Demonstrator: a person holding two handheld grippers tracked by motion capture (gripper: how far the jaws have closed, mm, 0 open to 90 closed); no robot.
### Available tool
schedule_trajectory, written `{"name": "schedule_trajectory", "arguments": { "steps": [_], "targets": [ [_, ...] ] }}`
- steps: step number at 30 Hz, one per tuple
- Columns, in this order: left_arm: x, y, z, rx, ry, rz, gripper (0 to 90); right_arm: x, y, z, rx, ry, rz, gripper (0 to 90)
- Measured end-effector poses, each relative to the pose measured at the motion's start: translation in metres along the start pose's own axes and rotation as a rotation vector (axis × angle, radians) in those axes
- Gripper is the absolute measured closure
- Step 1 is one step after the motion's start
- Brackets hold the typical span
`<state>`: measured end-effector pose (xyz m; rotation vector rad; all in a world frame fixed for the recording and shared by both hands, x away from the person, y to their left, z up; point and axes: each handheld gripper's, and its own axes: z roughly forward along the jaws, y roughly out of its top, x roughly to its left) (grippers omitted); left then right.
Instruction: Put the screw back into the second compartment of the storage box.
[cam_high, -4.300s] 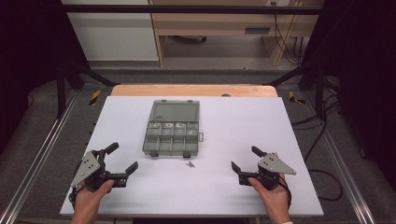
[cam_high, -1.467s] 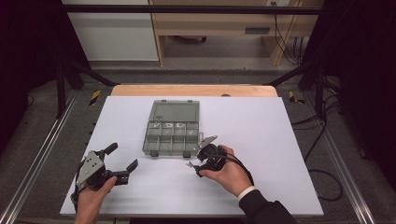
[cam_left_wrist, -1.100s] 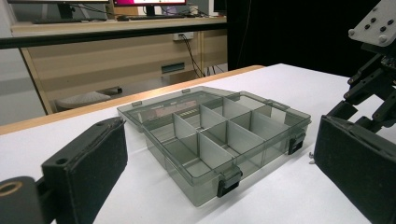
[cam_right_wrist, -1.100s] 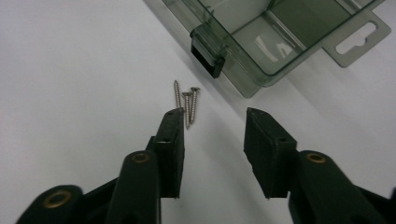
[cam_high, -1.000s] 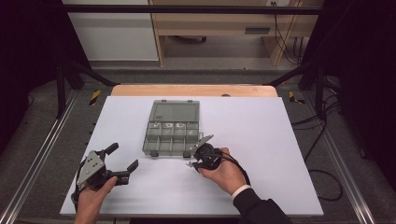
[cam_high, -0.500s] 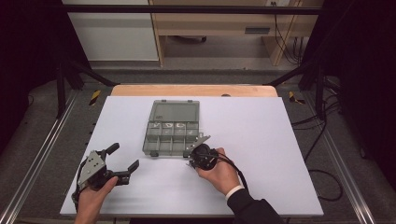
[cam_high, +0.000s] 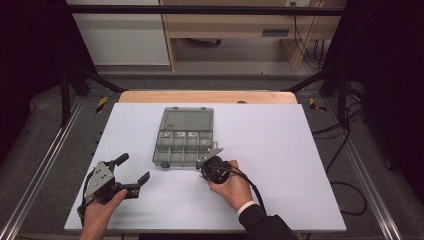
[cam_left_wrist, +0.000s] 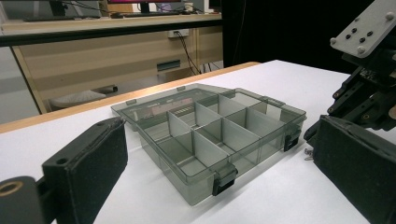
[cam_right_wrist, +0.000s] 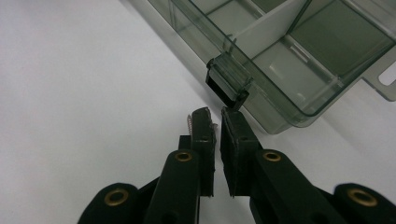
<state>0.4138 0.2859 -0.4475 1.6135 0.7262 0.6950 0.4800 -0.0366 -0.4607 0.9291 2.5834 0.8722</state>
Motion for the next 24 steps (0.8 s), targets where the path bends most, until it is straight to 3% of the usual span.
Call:
{"name": "schedule_trajectory", "arguments": {
  "steps": [24],
  "targets": [
    [-0.0017, 0.0002, 0.0011, 0.005, -0.01, 0.016, 3.1, -0.0023, -0.0017, 0.0051, 0.024, -0.015, 0.012, 83.8]
  ]
}}
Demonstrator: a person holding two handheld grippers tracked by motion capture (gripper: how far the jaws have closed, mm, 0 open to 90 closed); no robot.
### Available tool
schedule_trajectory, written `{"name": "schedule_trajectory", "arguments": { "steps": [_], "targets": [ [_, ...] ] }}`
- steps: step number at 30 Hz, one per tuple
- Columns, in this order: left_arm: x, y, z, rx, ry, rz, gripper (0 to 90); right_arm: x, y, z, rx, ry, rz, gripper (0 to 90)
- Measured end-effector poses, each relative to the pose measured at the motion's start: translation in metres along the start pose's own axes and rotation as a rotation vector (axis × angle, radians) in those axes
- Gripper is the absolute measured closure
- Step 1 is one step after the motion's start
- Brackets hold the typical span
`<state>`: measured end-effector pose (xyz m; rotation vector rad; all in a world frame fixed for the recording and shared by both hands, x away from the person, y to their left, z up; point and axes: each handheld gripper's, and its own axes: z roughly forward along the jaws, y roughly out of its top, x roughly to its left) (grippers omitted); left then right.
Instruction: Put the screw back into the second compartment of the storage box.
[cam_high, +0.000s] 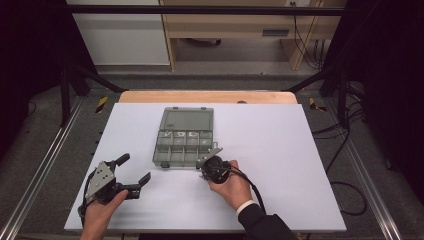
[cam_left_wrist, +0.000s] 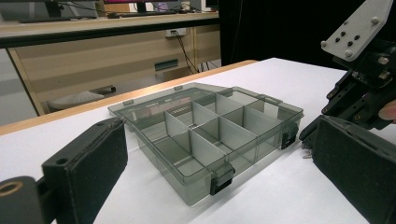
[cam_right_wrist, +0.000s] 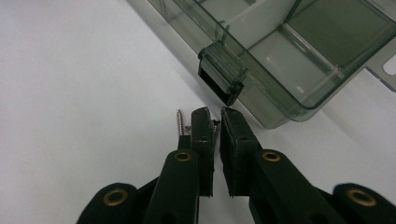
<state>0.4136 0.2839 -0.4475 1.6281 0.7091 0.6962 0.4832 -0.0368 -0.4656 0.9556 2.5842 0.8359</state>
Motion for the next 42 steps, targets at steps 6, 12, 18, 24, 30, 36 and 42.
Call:
{"name": "schedule_trajectory", "arguments": {
  "steps": [6, 12, 18, 24, 30, 36, 42],
  "targets": [
    [0.0, 0.0, 0.0, -0.001, -0.001, 0.0, 3.1, -0.002, -0.002, 0.0, -0.002, 0.025, 0.02, 87.8],
    [0.0, 0.0, 0.0, -0.002, -0.003, -0.002, 3.1, -0.003, -0.002, -0.003, -0.003, 0.025, 0.013, 88.0],
    [-0.001, 0.0, 0.001, -0.003, -0.008, 0.0, 3.1, -0.002, -0.004, -0.012, -0.02, 0.036, 0.005, 88.0],
    [-0.001, -0.001, 0.002, -0.001, -0.008, -0.002, 3.1, -0.001, -0.004, -0.022, -0.031, 0.049, -0.014, 88.1],
    [-0.001, -0.001, 0.002, 0.001, -0.011, -0.002, 3.2, -0.004, -0.003, -0.031, -0.049, 0.052, -0.023, 88.0],
    [-0.002, -0.001, 0.001, 0.001, -0.009, -0.001, 3.2, -0.006, -0.002, -0.04, -0.064, 0.048, -0.028, 88.0],
    [-0.002, -0.001, 0.002, 0.004, -0.01, 0.002, 3.2, -0.009, 0.003, -0.048, -0.086, 0.049, -0.029, 88.1]
  ]
}}
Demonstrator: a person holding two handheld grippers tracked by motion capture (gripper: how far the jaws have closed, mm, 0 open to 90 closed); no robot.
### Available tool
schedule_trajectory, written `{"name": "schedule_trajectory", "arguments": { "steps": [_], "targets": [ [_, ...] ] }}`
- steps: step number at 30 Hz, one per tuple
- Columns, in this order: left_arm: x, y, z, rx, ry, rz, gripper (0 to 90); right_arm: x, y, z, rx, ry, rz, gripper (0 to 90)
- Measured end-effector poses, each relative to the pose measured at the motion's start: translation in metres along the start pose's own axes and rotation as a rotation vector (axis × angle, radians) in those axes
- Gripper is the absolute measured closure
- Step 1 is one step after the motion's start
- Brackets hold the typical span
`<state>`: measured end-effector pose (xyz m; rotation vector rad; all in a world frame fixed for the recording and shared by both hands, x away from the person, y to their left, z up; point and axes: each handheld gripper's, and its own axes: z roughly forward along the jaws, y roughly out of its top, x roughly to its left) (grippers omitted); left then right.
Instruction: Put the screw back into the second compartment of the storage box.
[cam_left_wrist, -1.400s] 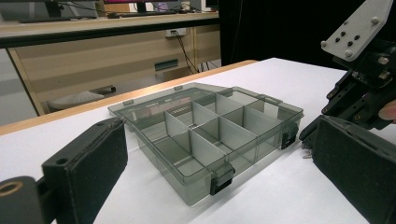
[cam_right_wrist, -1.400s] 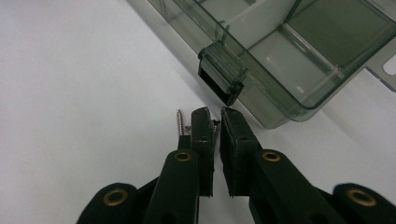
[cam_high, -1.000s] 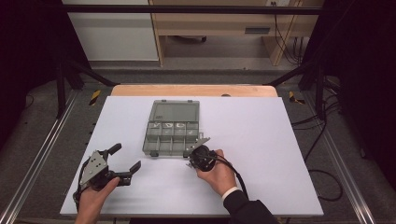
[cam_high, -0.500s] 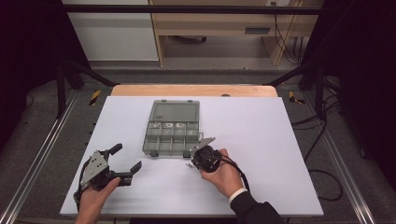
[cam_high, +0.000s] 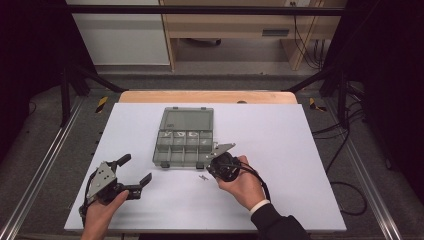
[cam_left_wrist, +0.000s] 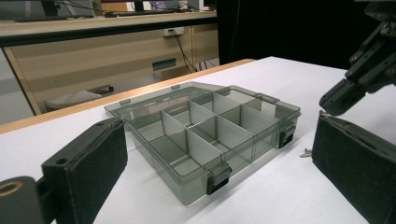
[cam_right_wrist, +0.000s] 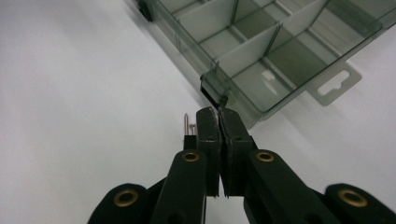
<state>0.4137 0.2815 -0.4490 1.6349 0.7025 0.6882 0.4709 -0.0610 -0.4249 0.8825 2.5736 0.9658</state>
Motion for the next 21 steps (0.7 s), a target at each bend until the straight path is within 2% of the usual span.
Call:
{"name": "schedule_trajectory", "arguments": {
  "steps": [3, 12, 13, 14, 15, 21],
  "targets": [
    [0.0, 0.0, 0.0, -0.001, 0.001, 0.0, 3.2, -0.002, 0.009, -0.004, -0.028, -0.004, -0.009, 88.1],
    [0.001, 0.0, -0.001, -0.006, 0.007, -0.008, 2.7, -0.012, 0.039, -0.005, -0.065, -0.023, -0.02, 88.0],
    [0.001, 0.0, -0.001, -0.012, 0.01, -0.003, 2.5, -0.013, 0.049, -0.004, -0.073, -0.055, -0.028, 88.0],
    [0.001, 0.0, -0.001, -0.012, 0.01, -0.003, 2.5, -0.013, 0.049, -0.004, -0.073, -0.055, -0.028, 88.0],
    [0.0, 0.001, -0.002, -0.021, 0.013, -0.003, 2.4, -0.015, 0.058, -0.002, -0.08, -0.074, -0.034, 88.1],
    [0.001, 0.001, -0.001, -0.023, 0.012, -0.012, 2.2, -0.019, 0.077, 0.01, -0.078, -0.084, -0.058, 88.0]
  ]
}}
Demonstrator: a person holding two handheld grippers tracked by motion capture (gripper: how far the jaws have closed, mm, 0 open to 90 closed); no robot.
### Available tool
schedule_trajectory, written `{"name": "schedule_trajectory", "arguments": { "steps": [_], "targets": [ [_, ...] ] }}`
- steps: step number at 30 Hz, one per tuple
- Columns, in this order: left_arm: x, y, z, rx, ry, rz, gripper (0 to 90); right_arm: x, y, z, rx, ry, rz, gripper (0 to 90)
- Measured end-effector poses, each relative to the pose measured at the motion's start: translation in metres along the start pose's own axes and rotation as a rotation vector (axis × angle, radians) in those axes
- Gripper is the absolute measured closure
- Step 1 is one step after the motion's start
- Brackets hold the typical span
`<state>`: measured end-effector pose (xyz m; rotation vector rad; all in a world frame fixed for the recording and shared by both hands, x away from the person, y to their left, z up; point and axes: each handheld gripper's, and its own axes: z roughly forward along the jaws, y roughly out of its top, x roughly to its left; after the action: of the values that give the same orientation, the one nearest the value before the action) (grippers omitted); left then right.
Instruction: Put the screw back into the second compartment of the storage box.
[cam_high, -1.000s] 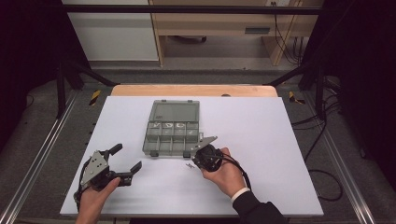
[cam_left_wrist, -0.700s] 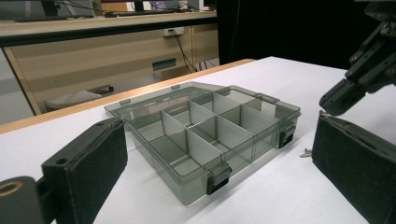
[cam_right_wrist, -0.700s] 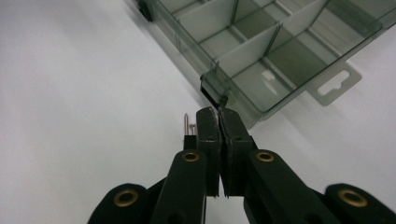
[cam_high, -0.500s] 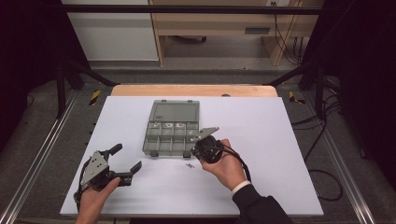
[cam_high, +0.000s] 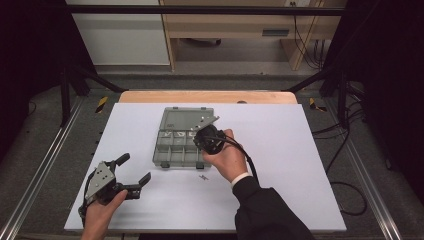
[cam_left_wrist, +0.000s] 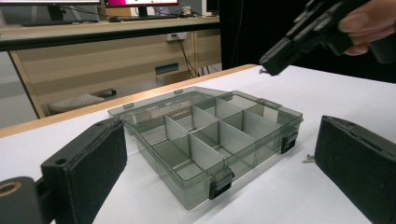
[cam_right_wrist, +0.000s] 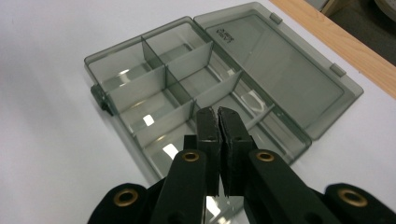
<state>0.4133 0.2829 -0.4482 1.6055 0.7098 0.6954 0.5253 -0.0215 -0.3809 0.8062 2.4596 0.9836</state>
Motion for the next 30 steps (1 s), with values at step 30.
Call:
{"name": "schedule_trajectory", "arguments": {
  "steps": [30],
  "targets": [
    [0.001, 0.0, 0.0, 0.0, 0.002, 0.003, 2.1, -0.004, 0.025, 0.047, -0.114, -0.032, 0.047, 88.0]
  ]
}}
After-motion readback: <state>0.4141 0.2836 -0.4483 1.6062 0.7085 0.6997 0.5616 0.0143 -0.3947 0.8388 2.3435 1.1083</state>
